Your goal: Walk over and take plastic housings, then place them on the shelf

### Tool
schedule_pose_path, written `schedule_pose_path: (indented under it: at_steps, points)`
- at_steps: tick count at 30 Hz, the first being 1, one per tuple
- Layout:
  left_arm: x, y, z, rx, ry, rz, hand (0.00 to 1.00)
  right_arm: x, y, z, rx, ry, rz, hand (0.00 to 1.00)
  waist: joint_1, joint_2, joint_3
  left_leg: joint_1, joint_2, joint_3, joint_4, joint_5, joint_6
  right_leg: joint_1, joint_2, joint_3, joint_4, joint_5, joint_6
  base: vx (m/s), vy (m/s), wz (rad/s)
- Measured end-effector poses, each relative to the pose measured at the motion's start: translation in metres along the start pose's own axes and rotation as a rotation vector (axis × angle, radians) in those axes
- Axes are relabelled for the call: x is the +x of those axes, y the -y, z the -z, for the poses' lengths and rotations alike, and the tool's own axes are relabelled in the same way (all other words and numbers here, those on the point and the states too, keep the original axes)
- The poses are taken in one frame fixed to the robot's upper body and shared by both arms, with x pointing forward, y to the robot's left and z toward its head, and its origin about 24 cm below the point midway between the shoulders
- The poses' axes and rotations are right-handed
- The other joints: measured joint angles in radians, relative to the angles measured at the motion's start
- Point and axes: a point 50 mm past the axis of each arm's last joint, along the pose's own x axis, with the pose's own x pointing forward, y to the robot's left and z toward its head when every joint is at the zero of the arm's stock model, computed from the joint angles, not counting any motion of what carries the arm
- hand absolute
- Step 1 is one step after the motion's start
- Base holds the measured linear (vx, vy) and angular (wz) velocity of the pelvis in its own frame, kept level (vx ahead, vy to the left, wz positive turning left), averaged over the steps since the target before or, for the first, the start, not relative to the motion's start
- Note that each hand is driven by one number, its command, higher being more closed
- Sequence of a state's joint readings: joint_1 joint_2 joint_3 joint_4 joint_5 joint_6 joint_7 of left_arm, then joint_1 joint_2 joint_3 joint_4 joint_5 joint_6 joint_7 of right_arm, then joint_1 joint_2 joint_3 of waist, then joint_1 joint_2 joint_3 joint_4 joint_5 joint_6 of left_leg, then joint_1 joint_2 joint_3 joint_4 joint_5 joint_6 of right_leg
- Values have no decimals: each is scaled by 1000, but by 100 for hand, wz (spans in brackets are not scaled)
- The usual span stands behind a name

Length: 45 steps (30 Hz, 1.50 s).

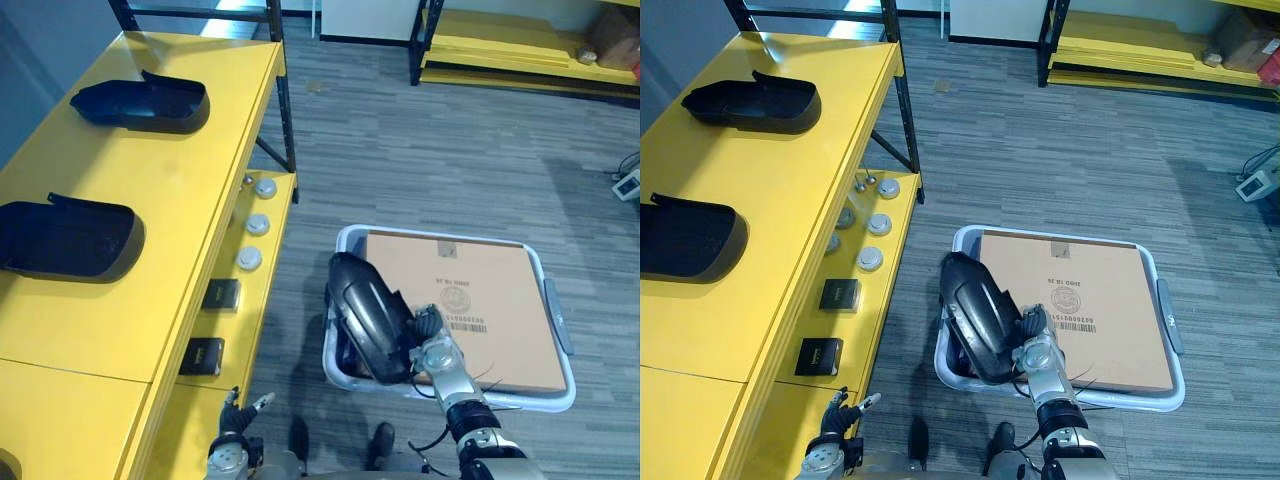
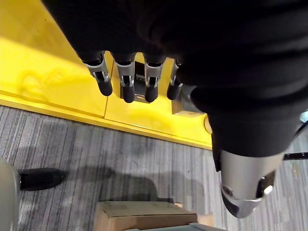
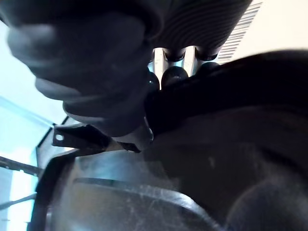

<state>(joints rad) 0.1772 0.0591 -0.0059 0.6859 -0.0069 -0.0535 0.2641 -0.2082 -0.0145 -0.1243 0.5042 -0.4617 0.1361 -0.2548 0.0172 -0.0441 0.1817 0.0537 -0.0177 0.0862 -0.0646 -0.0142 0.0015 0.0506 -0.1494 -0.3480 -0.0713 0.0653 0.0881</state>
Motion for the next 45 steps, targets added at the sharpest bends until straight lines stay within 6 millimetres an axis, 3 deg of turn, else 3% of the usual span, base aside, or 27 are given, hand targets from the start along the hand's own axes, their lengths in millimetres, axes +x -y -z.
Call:
schedule_pose_path:
  at_steps: [4,9,13,18,23,27,32,36,37,45]
  points:
    - [-1,3,-13,-22,55,7,0,-7,20,3,40,16,103,100,-2,0,0,4,1,1,1,0,0,3,2,6,0,0,0,-70,-11,-5]
    - [-7,16,-50,-45,217,57,0,-18,38,-2,70,75,209,100,-8,2,-3,8,4,1,1,1,1,4,6,12,-2,0,0,-24,-6,-3]
    - [-28,35,-103,-92,471,146,0,-26,53,-23,111,178,297,100,-8,1,-4,8,3,0,-1,-1,2,3,6,12,-3,0,0,0,0,0]
    - [-60,45,-151,-191,708,230,0,-38,63,-58,166,352,369,100,-10,2,-38,8,2,1,1,-4,6,4,5,13,-3,0,0,0,0,0]
    - [-89,57,-185,-253,881,307,0,-53,61,-89,170,512,371,100,-10,2,-61,20,1,6,10,-14,14,18,3,21,-3,0,0,-18,1,-2]
    - [-105,74,-208,-254,977,374,0,-68,43,-121,219,651,299,100,-10,2,-65,26,0,20,11,-14,14,19,2,34,-3,0,0,-75,-13,-9]
    - [-112,84,-223,-261,1013,320,0,-94,18,-149,291,795,179,100,-28,2,-94,30,2,29,11,-14,14,17,5,46,-3,0,0,-47,-16,-7]
    - [-112,83,-228,-246,1032,252,0,-105,15,-159,351,848,133,100,-31,2,-104,32,2,34,10,-14,14,17,4,50,-3,0,-1,-29,-9,-3]
    - [-112,84,-230,-228,1031,240,100,-109,9,-162,391,864,78,100,-33,3,-111,32,2,38,10,-14,14,15,5,53,-3,0,-1,-31,-12,-6]
    - [-110,81,-233,-213,1046,205,100,-118,9,-167,468,923,-1,100,-37,0,-123,35,2,45,10,-14,14,14,5,62,-3,3,-3,-43,-15,-3]
